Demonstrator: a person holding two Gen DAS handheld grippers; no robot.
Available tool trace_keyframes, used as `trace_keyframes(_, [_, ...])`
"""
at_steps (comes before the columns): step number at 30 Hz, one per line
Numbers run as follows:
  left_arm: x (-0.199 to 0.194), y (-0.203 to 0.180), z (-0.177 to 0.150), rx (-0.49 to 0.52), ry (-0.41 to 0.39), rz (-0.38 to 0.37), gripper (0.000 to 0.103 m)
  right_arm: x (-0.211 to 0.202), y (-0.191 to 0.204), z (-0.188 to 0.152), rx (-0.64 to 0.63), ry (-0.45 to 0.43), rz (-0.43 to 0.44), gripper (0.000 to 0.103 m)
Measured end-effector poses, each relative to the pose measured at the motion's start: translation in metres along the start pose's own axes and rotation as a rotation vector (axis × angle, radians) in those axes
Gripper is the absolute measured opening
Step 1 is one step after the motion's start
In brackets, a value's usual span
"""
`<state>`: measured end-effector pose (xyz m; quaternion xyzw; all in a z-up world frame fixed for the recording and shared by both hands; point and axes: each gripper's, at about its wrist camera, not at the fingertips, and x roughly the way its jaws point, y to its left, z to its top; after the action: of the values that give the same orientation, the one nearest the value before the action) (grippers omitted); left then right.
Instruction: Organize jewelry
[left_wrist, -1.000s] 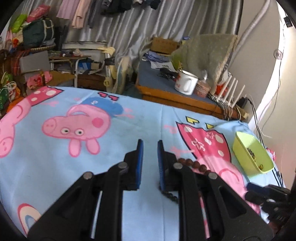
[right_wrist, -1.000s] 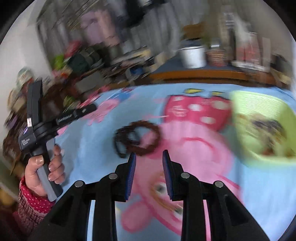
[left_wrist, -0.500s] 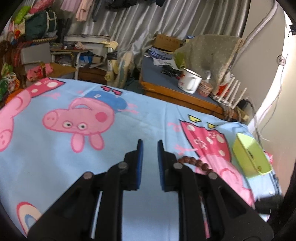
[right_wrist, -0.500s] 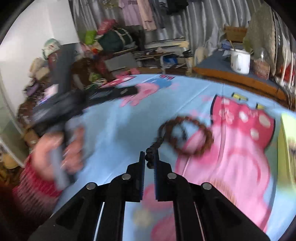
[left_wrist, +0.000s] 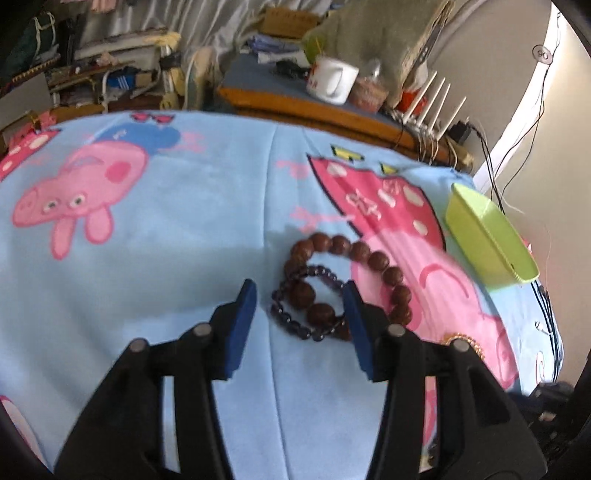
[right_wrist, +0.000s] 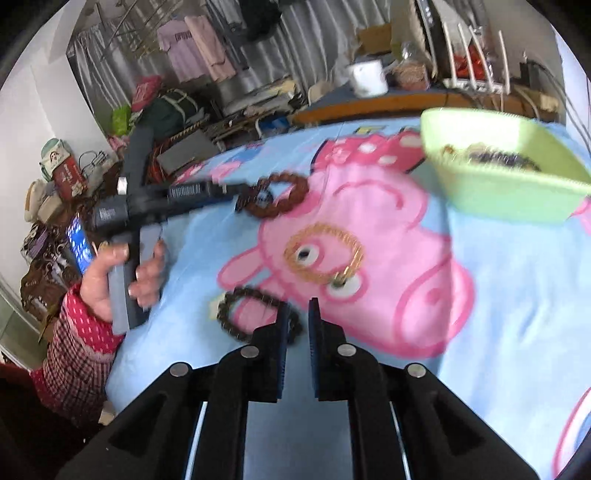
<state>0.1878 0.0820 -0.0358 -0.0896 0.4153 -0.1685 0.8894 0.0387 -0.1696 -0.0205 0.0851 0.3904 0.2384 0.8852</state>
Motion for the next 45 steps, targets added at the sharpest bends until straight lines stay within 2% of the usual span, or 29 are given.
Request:
trace_keyframes(1, [0.001, 0.001, 0.0, -0.008, 0.001, -0.007, 0.046, -0.001, 0.001, 0.006, -0.018, -0.012, -0.006, 0.0])
trace_keyframes(2, [0.002, 0.003, 0.0, -0.017, 0.007, -0.021, 0.033, 0.0, 0.002, 0.013, -0.041, -0.02, -0.012, 0.0])
trace_keyframes(4, [0.003, 0.007, -0.001, -0.04, 0.016, -0.061, 0.026, 0.008, 0.01, 0.028, -0.103, -0.032, -0.033, 0.0])
trace_keyframes(6, [0.0, 0.009, -0.002, -0.044, 0.005, -0.082, 0.007, 0.023, 0.016, 0.048, -0.148, -0.027, -0.033, 0.0])
trace_keyframes(13, [-0.008, 0.016, -0.002, -0.055, -0.012, -0.087, 0.007, 0.092, 0.041, 0.099, -0.256, 0.023, -0.006, 0.0])
trace_keyframes(19, [-0.008, 0.025, 0.001, -0.078, -0.005, -0.093, 0.007, 0.166, 0.042, 0.123, -0.247, 0.182, -0.022, 0.0])
trace_keyframes(20, [-0.007, 0.025, 0.001, -0.073, -0.001, -0.086, 0.007, 0.174, 0.042, 0.121, -0.254, 0.208, -0.022, 0.0])
trace_keyframes(22, [-0.005, 0.023, 0.001, -0.061, 0.007, -0.074, 0.007, 0.179, 0.048, 0.12, -0.316, 0.205, -0.043, 0.0])
trace_keyframes(24, [-0.004, 0.02, 0.001, -0.048, 0.009, -0.065, 0.007, 0.178, 0.05, 0.121, -0.326, 0.214, -0.033, 0.0])
trace_keyframes(26, [-0.008, 0.018, 0.001, -0.043, -0.008, -0.091, 0.007, 0.168, 0.051, 0.119, -0.335, 0.18, -0.047, 0.0])
trace_keyframes(29, [-0.017, 0.009, 0.004, -0.031, -0.038, -0.143, 0.007, 0.133, 0.05, 0.121, -0.297, 0.093, -0.021, 0.0])
trace_keyframes(32, [-0.029, -0.016, 0.015, -0.003, -0.06, -0.227, 0.007, 0.094, 0.043, 0.125, -0.301, 0.018, -0.023, 0.0])
trace_keyframes(38, [-0.03, -0.104, 0.051, 0.109, -0.071, -0.318, 0.007, 0.019, -0.002, 0.137, -0.233, -0.11, -0.069, 0.0])
trace_keyframes(42, [-0.01, -0.163, 0.067, 0.165, -0.057, -0.372, 0.007, -0.026, -0.05, 0.138, -0.163, -0.177, -0.143, 0.0])
trace_keyframes(45, [0.009, -0.204, 0.072, 0.215, -0.033, -0.379, 0.007, -0.044, -0.087, 0.132, -0.101, -0.192, -0.183, 0.0])
